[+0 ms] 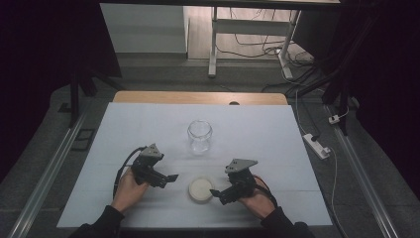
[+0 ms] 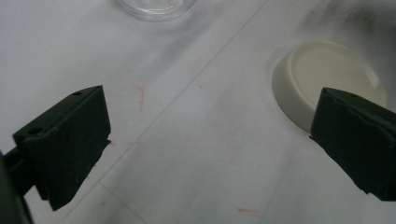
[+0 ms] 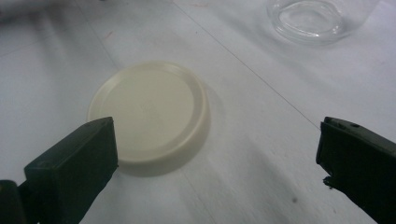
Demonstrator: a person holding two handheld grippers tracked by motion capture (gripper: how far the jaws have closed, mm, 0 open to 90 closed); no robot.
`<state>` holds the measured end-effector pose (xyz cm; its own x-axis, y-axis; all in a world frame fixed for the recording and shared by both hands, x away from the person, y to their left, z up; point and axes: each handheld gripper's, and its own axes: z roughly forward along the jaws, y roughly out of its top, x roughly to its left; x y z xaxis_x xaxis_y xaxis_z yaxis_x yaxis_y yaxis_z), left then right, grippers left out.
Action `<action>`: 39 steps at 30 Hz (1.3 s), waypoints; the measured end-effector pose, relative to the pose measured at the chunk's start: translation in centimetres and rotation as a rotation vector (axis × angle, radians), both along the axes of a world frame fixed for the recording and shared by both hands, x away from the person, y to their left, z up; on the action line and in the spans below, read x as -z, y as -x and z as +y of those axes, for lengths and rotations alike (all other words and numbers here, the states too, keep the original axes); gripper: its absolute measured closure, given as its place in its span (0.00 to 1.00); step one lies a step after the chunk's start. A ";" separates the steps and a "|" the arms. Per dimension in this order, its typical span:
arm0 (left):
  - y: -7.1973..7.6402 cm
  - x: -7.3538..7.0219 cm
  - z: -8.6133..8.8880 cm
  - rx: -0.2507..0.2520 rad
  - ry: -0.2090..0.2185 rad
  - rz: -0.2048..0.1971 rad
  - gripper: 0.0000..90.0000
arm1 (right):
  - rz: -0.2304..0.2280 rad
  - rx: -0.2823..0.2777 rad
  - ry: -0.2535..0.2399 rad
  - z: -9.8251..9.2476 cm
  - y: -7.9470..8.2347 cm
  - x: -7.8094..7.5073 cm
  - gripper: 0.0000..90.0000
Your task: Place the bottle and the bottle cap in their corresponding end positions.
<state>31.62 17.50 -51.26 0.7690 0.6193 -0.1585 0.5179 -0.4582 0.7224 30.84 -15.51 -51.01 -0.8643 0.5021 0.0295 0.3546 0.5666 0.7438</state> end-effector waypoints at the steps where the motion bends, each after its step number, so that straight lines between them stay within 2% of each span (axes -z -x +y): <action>1: 0.3 -0.1 0.2 -0.003 0.007 0.000 0.00 | 0.000 0.003 0.001 -0.2 0.0 0.0 0.00; 4: 0.9 -0.2 0.6 -0.006 0.028 0.010 0.00 | -0.002 0.013 0.002 -0.7 0.1 -0.1 0.00; 16: 3.8 -0.3 3.2 -0.061 0.037 0.010 0.00 | -0.001 0.048 0.014 -3.0 0.8 -0.1 0.00; 21: 5.1 -0.2 4.4 -0.089 0.046 0.009 0.00 | -0.009 0.083 0.005 -4.4 1.1 -0.2 0.00; 29: 7.0 -0.1 6.1 -0.132 0.058 0.014 0.00 | 0.010 0.141 0.001 -6.7 1.7 -0.2 0.00; 39: 8.9 0.2 7.6 -0.179 0.042 0.019 0.00 | 0.011 0.208 -0.011 -9.0 2.5 -0.5 0.00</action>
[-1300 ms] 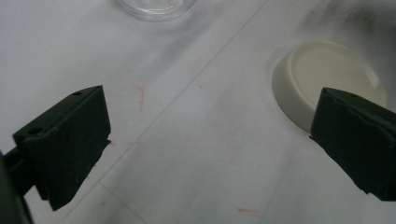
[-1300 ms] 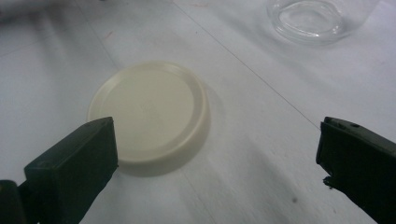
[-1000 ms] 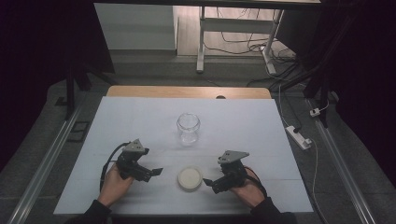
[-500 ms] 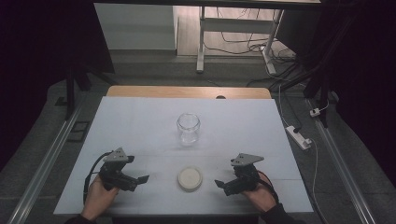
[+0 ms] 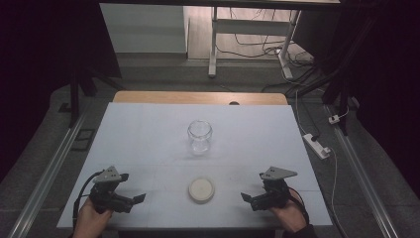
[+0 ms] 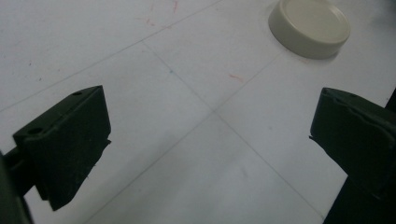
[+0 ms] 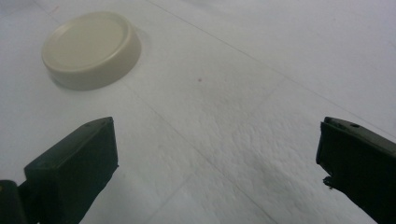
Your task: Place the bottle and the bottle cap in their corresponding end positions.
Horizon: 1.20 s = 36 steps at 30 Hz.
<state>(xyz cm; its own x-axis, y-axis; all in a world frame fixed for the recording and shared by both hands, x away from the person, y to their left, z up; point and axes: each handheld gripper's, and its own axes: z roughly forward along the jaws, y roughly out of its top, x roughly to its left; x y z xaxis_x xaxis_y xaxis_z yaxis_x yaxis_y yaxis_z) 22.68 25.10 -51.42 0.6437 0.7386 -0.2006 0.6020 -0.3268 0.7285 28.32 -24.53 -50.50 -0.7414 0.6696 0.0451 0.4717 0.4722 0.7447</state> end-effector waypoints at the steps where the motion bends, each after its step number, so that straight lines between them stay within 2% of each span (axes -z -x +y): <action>1: 0.2 0.0 0.2 -0.002 0.000 0.001 0.00 | 0.000 0.005 0.003 -0.2 0.1 0.0 0.00; 13: 2.3 0.3 1.8 -0.056 -0.010 -0.002 0.00 | 0.009 0.092 0.009 -2.6 1.0 -0.3 0.00; 23: 3.7 0.6 3.0 -0.097 -0.037 -0.002 0.00 | 0.021 0.153 0.006 -4.5 2.0 -0.3 0.00; 32: 4.5 0.9 3.6 -0.120 -0.070 0.010 0.00 | 0.034 0.184 -0.006 -5.5 2.8 -0.5 0.00; 36: 4.8 1.0 3.8 -0.128 -0.085 0.010 0.00 | 0.034 0.182 0.005 -5.6 3.1 -0.5 0.00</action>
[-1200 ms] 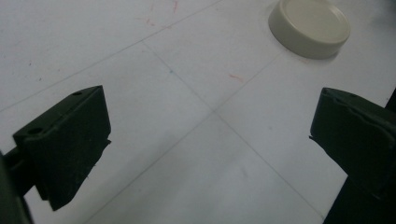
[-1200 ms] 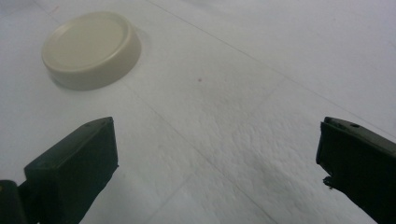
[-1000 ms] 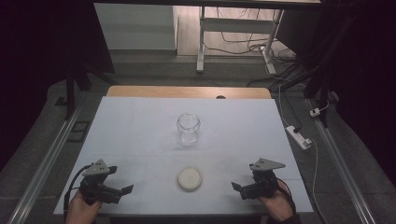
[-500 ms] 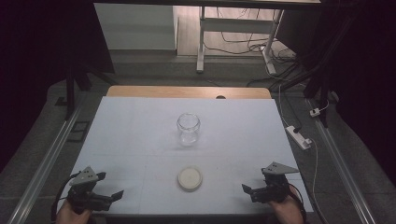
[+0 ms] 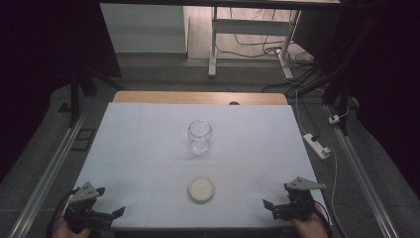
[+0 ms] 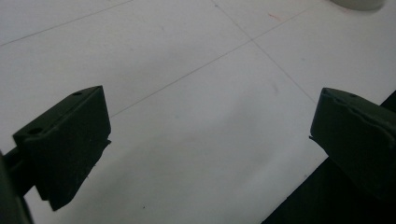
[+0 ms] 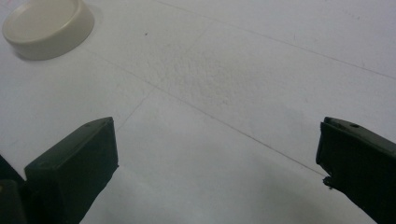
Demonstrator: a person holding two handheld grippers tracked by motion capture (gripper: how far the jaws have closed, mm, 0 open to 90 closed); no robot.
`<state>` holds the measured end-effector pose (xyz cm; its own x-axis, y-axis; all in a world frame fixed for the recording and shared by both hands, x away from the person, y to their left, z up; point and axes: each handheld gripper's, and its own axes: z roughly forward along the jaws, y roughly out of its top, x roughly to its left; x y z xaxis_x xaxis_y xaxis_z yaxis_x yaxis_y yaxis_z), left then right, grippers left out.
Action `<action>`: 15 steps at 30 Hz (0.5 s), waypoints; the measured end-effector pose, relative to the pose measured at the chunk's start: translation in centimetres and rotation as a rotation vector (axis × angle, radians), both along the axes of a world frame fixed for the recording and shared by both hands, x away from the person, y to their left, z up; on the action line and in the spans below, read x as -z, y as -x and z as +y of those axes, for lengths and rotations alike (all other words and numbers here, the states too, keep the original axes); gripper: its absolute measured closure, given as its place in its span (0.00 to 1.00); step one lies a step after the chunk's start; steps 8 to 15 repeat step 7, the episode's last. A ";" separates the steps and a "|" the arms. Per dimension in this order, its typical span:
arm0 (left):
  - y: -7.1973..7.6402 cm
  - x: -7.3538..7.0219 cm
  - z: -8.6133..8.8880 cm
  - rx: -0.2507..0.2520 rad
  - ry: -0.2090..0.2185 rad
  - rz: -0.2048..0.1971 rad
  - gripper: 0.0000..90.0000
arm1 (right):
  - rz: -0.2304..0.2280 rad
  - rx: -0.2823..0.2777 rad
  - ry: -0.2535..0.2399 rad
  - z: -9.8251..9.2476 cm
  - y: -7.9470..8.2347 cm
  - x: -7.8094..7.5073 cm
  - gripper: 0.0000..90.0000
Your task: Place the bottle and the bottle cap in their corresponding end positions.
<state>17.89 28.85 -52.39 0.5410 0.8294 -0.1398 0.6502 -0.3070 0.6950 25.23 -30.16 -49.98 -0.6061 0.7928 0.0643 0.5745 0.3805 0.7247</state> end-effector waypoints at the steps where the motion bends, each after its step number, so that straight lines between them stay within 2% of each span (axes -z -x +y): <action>1: 0.1 0.0 0.0 -0.002 -0.007 0.000 0.00 | 0.001 -0.002 0.003 0.0 0.1 0.0 0.00; 7: 0.1 0.1 0.0 0.002 -0.014 0.015 0.00 | 0.004 0.001 0.006 -0.1 0.2 0.0 0.00; 15: 0.1 0.1 0.0 0.002 -0.014 0.015 0.00 | 0.004 0.001 0.006 -0.1 0.2 0.0 0.00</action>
